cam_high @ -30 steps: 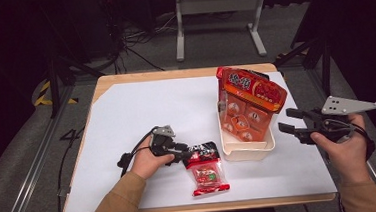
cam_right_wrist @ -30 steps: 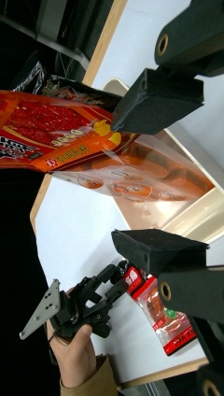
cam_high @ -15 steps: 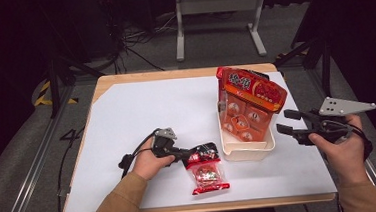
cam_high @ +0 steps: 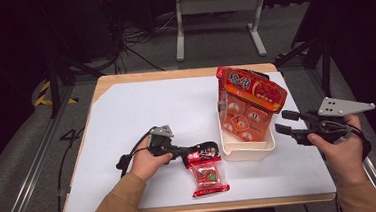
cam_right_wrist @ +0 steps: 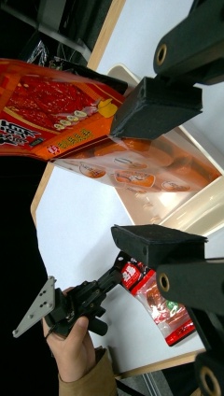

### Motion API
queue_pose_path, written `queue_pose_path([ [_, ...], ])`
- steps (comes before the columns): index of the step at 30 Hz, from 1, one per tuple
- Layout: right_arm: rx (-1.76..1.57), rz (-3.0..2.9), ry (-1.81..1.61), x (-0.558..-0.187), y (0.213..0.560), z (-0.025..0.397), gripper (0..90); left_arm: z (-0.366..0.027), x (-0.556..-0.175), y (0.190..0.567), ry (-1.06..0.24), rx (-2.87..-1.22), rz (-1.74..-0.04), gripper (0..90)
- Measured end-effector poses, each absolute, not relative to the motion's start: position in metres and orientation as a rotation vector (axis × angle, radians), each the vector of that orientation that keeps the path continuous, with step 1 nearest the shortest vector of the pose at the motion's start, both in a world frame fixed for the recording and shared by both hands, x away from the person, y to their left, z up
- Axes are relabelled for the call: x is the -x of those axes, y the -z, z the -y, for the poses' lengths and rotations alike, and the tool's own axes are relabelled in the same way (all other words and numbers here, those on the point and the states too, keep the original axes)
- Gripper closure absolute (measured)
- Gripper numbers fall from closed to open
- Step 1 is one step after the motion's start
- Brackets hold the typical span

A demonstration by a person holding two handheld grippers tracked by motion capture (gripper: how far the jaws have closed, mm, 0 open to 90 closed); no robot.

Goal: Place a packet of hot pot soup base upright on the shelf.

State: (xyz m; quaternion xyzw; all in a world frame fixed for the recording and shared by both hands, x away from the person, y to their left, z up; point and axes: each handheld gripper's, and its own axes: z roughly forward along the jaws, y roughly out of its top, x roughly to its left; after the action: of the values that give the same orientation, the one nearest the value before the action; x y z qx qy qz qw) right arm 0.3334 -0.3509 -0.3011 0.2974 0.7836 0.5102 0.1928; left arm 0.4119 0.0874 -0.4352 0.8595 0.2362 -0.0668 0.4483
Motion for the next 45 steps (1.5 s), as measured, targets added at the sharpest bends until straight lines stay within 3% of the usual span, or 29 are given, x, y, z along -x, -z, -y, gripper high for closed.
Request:
queue_pose_path([
  [15, -0.842, -2.190, -1.439, -0.333, 0.301, 0.353, 46.9, -0.097, -0.394, 0.390, 0.109, -2.061, -0.464, 90.0],
  [24, -0.875, -2.157, -1.478, -0.334, 0.307, 0.360, 46.9, -0.105, -0.377, 0.360, -0.005, -2.079, -0.375, 90.0],
  [45, -0.938, -2.138, -1.424, -0.341, 0.323, 0.370, 45.2, -0.123, -0.368, 0.320, -0.093, -2.067, -0.344, 90.0],
])
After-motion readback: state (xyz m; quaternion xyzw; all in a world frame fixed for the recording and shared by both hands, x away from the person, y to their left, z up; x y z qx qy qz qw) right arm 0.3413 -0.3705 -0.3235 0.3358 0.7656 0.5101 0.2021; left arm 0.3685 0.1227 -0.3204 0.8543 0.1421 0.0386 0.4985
